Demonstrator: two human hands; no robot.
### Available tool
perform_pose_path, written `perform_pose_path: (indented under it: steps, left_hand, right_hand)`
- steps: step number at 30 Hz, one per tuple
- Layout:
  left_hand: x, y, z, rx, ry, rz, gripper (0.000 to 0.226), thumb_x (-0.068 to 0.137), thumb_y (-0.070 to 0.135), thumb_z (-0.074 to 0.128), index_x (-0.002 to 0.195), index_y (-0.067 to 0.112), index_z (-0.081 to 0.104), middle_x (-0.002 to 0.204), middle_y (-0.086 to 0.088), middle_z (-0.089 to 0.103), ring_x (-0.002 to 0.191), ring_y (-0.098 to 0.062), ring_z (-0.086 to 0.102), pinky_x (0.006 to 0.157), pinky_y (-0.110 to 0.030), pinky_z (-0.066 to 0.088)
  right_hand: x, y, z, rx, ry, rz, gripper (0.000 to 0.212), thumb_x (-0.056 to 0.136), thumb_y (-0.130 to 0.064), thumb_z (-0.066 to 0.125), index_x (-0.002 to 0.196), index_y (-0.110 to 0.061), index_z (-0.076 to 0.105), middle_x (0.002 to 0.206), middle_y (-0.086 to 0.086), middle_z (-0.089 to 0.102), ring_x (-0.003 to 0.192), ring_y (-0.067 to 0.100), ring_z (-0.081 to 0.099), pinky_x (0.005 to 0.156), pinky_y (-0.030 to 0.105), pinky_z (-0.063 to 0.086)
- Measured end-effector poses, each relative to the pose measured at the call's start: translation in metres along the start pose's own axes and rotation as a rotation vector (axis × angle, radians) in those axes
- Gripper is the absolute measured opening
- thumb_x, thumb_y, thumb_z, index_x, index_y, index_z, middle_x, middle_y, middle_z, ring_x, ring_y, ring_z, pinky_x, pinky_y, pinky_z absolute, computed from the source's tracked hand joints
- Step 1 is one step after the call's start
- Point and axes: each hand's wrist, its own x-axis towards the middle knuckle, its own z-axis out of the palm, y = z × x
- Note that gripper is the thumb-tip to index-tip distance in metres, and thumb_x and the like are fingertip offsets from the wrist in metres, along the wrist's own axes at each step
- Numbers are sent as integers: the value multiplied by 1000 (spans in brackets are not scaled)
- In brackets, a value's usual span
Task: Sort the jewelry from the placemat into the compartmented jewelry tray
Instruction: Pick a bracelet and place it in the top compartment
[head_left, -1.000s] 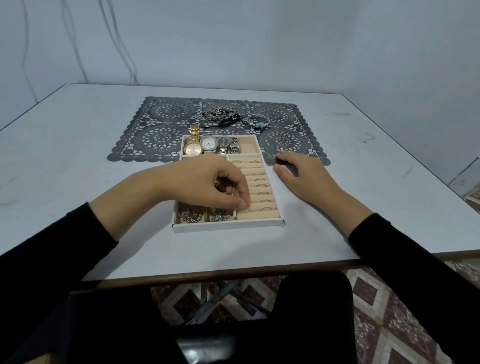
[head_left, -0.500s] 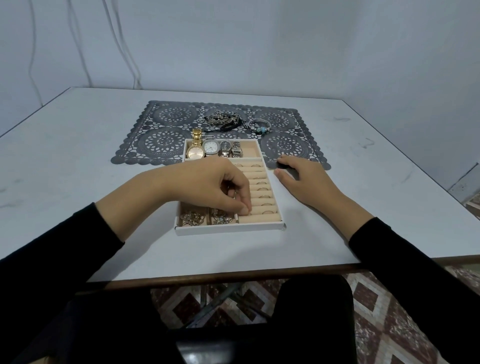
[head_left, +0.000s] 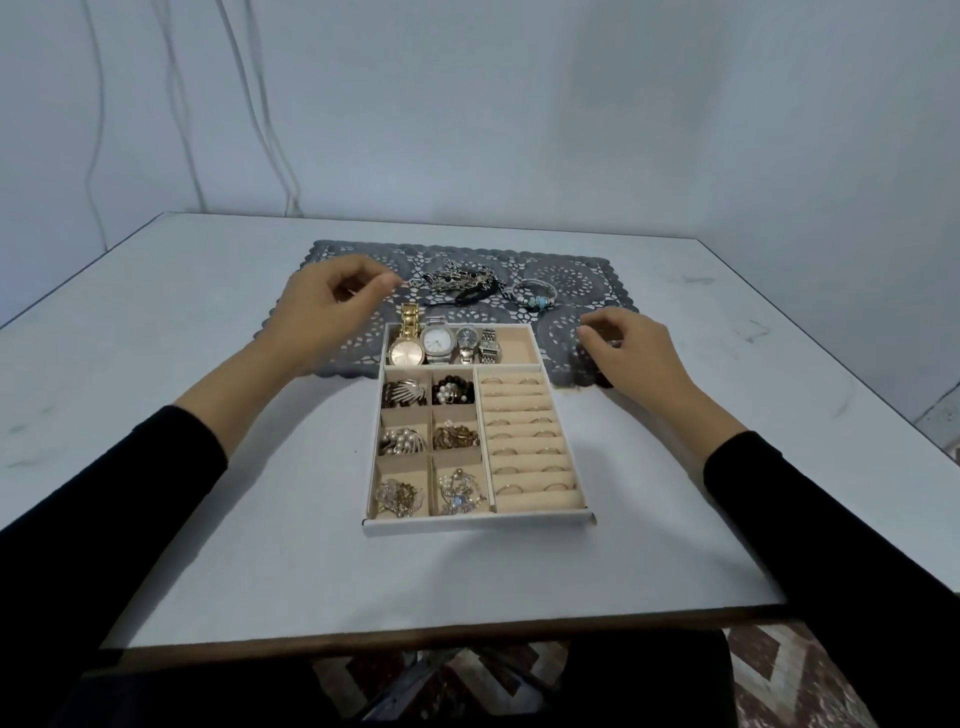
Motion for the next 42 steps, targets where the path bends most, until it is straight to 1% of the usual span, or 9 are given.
perform_pose_path:
  steps: [3,5,10,16,22,26,31,36,42]
  left_hand:
    - [16,-19,4,94,16,-41,10,97,33,58,100,33,68,83,11,64,72,-2,55,67,-16,41]
    - [26,-30,9,159,-8,-57,18,97,32,56,111,28,68,95,10,67,84,-4,58,78,-21,44]
    - [50,-53,19,275,-135,-13,24,96,25,59,119,22,67,111,4,67,100,-10,58,93,-32,47]
    - [75,-64,30,398,-205,102,31,94,26,63,123,17,66,125,0,65,111,-13,57,97,-26,40]
    - [92,-70,38,398,-261,157,32,92,33,64,122,22,67,127,3,63,114,-12,58,101,-35,47]
    - [100,-63,45,352,-300,237,31,89,35,67,118,25,69,122,7,65,111,-8,58,93,-24,45]
    - [104,-51,57,317,-390,326,28,86,36,70,111,23,73,109,8,70,99,-2,61,87,-12,45]
    - [112,-49,67,354,-443,369,26,85,36,73,106,21,76,103,3,70,95,-11,62,86,-28,49]
    - [118,-53,70,372,-417,368,21,86,30,72,103,17,76,101,2,69,94,-12,62,86,-27,47]
  right_hand:
    - [19,-2,10,5,13,-27,25,91,-23,60,113,-14,66,106,-1,67,96,12,60,93,28,47]
    - [31,-4,17,-28,-8,-50,28,92,-21,60,118,-12,64,112,2,66,99,13,59,91,22,43]
    - [60,-4,37,-98,-69,-151,35,88,-25,66,121,-15,64,115,2,63,97,10,55,87,21,40]
    - [84,-1,51,-140,-62,-238,27,89,-23,65,114,-13,68,107,3,58,92,10,47,85,22,39]
    - [98,4,57,-148,-73,-279,20,90,-23,64,106,-14,71,104,3,60,96,12,48,85,23,37]
    - [105,5,58,-127,-101,-284,17,89,-21,65,103,-14,72,102,4,61,97,16,52,88,29,43]
    - [109,8,52,-99,-181,-300,17,90,-18,63,105,-16,71,106,1,59,98,13,52,87,24,42]
    - [114,8,52,-107,-209,-285,11,90,-18,64,99,-19,69,104,-1,57,97,11,49,87,24,40]
    - [121,12,54,-95,-144,-339,7,92,-15,59,97,-17,64,95,-2,57,94,15,48,79,25,34]
